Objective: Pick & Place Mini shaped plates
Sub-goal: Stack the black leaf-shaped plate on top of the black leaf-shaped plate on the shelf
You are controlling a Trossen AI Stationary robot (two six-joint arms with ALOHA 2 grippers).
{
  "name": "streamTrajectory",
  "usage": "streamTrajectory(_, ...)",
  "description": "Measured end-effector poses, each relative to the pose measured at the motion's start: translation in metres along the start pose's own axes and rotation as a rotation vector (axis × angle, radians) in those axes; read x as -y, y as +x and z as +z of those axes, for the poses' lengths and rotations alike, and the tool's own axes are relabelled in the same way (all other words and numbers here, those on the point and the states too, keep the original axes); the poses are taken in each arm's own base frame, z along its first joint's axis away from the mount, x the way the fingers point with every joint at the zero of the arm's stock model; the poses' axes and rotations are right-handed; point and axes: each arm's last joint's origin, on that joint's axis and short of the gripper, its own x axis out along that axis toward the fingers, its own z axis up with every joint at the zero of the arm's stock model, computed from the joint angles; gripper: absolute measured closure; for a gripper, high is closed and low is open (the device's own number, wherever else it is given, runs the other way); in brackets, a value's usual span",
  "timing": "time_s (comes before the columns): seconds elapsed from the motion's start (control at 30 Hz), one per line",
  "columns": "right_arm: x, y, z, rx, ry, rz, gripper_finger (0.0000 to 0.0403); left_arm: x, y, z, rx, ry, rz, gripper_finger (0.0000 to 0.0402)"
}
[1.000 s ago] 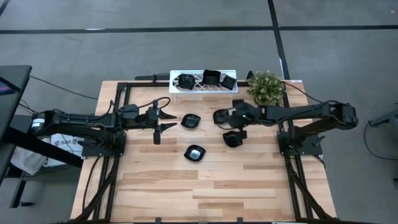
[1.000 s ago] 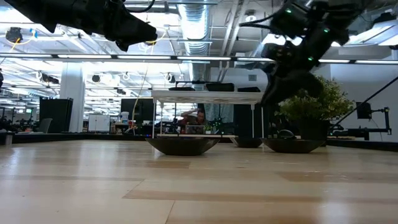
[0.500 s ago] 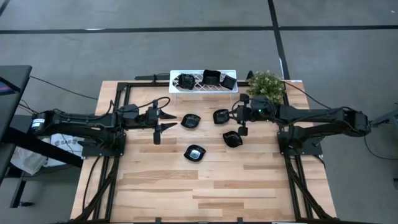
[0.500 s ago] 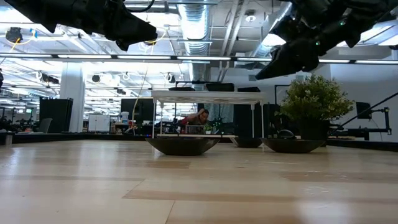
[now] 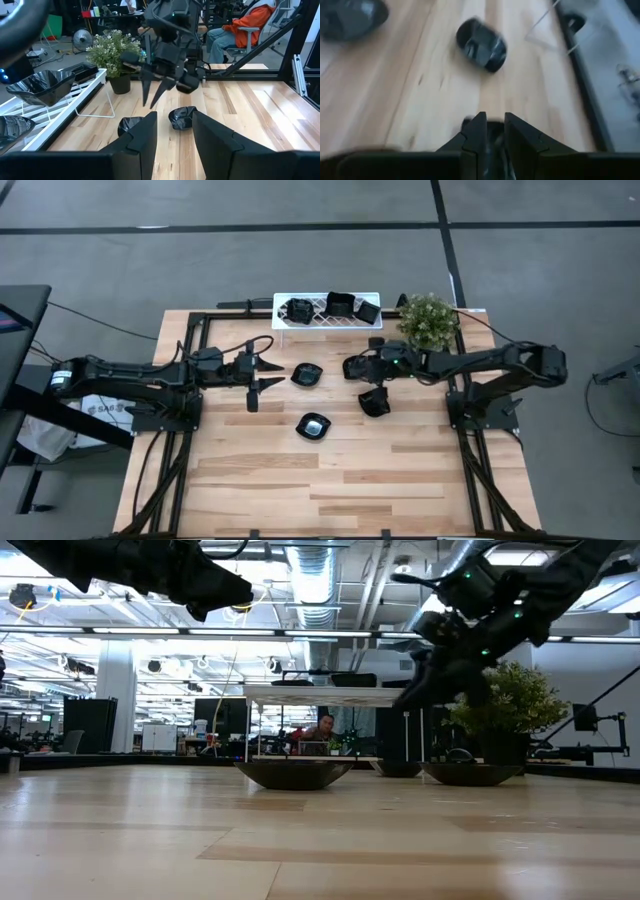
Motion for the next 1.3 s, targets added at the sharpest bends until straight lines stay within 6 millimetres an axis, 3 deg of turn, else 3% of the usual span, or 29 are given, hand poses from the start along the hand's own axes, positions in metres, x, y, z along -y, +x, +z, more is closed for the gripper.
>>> streamTrajectory(0.13, 0.002, 0.010, 0.007, 0.083, 0.066, -0.036, 0.0339, 0.000, 0.000, 0.000, 0.001, 0.000, 0.000, 0.0275)
streamTrajectory(0.27, 0.002, 0.011, 0.011, 0.052, 0.026, -0.015, 0.0339, 0.000, 0.000, 0.000, 0.001, 0.000, 0.000, 0.0275)
streamTrajectory(0.57, -0.009, 0.018, -0.006, -0.106, -0.005, 0.077, 0.0339, 0.000, 0.000, 0.000, 0.002, -0.001, 0.000, 0.0275)
streamTrajectory(0.77, -0.004, 0.028, -0.009, -0.171, 0.077, -0.125, 0.0339, 0.000, 0.000, 0.001, 0.011, -0.027, 0.001, 0.0275)
streamTrajectory(0.93, -0.002, 0.027, -0.004, -0.176, 0.081, -0.164, 0.0339, 0.000, 0.000, 0.002, 0.018, -0.027, 0.001, 0.0275)
streamTrajectory(1.13, -0.011, 0.027, 0.007, -0.141, 0.067, -0.129, 0.0339, 0.000, 0.000, 0.002, 0.019, -0.027, 0.001, 0.0275)
streamTrajectory(1.3, -0.025, 0.026, 0.004, -0.186, 0.043, -0.003, 0.0339, 0.000, 0.000, 0.003, 0.026, -0.027, 0.002, 0.0275)
